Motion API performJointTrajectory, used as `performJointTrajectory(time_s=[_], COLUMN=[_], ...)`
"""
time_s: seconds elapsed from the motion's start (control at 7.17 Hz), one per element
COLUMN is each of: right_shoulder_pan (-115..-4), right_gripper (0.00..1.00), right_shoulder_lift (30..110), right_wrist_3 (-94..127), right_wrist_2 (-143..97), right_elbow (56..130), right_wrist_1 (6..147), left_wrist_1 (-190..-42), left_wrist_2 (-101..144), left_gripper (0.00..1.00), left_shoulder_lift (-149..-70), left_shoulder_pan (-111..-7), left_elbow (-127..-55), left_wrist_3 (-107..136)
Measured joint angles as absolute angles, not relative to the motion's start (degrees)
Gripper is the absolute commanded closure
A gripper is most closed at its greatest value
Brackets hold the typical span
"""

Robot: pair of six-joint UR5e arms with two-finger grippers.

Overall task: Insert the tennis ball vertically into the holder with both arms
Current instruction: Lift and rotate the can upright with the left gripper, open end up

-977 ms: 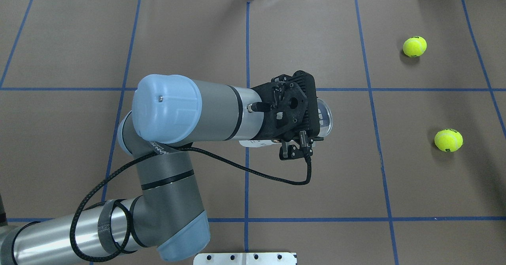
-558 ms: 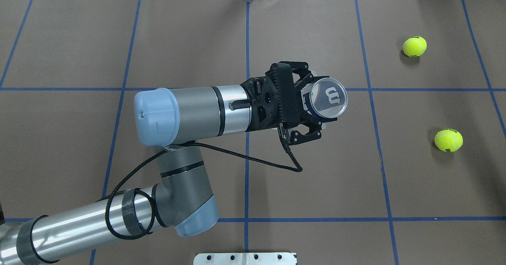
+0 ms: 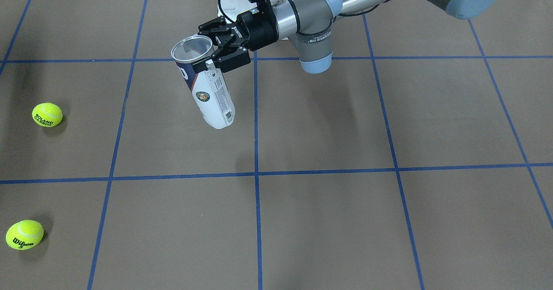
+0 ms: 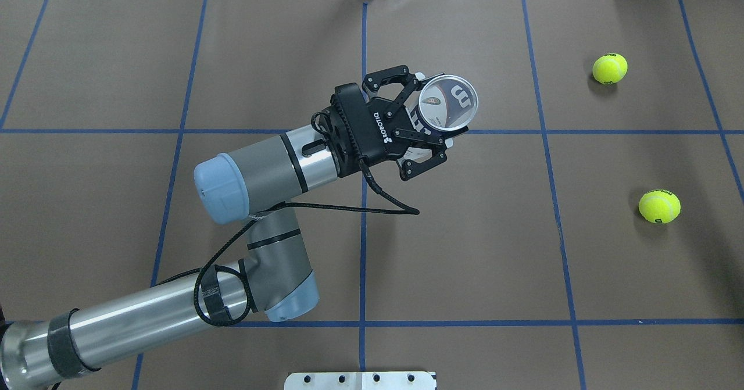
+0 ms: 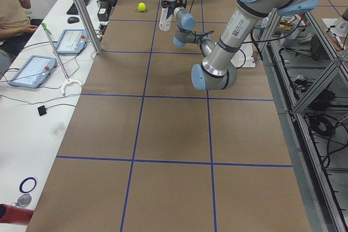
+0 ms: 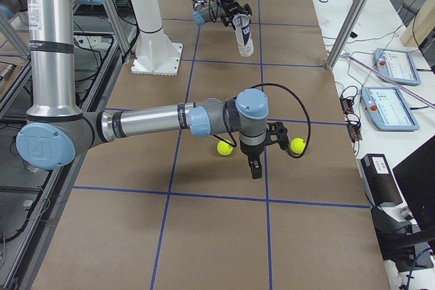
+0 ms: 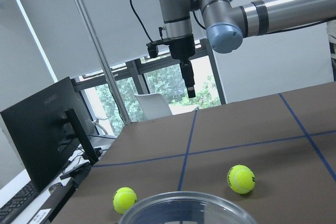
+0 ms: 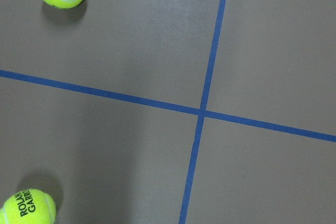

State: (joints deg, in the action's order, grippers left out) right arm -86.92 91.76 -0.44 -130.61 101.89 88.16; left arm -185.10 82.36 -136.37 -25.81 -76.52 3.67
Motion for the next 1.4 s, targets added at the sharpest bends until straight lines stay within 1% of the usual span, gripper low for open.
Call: performJointTrajectory(time_s=[0.14,0.28,0.7,0.98,1.4], right_shoulder_pan=[-86.9,-86.9,-86.9,-86.9,-86.9], right_gripper=[0.01,0.01,0.01,0.01,0.01], right_shoulder_lift=[91.7,91.7,91.7,91.6,91.5], right_wrist_3=[-0.4,-0.4,-0.4,-0.4,-0.4], right_wrist_2=[-130.6,-130.6,-130.6,-130.6,-130.6], right_elbow=[102.0,102.1,102.2,102.2,102.3], right_wrist_1=[88.2,88.2,88.2,88.2,88.2], left_wrist_1=[-189.3,-191.6,-192.8,-193.0,-193.8], left_wrist_2=[78.8,76.4,73.8,73.2,73.0], left_gripper=[0.16,0.15,0.14,0.14,0.14], left_shoulder_lift=[-136.4,-136.3,-136.2,-135.8,-133.7], left_shoulder_pan=[-26.0,-26.2,-26.5,-27.2,-28.9], left_elbow=[-72.8,-70.0,-64.5,-62.8,-62.5], left_wrist_3=[6.6,10.0,19.0,21.3,21.9])
